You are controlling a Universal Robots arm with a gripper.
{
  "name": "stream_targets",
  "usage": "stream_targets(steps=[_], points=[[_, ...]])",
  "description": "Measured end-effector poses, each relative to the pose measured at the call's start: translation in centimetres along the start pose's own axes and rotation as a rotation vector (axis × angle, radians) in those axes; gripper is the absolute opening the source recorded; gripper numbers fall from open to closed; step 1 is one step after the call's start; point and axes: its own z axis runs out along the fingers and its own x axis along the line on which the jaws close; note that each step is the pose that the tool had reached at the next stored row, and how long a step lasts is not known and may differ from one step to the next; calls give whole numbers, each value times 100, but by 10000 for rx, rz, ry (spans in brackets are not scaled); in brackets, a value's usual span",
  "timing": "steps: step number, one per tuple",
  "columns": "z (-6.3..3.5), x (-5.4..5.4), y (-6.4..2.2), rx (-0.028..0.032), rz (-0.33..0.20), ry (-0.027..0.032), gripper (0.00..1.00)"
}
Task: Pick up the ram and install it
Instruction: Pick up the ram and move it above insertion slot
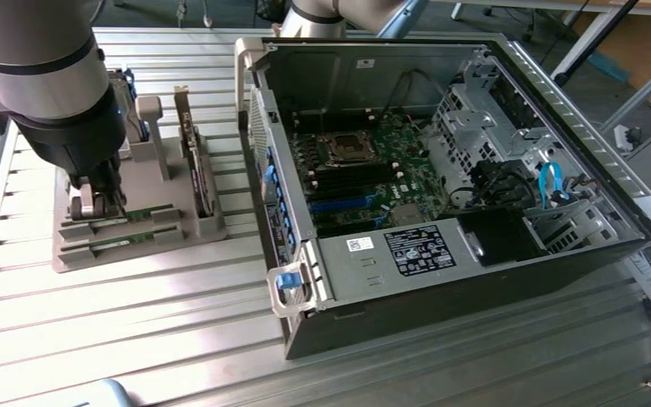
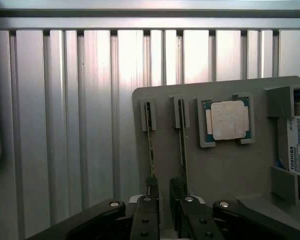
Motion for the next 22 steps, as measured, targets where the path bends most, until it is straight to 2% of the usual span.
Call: stream_targets(steps=[19, 22], points=[[25, 1, 0, -7, -215, 2, 24], [53, 1, 0, -5, -215, 0, 24]])
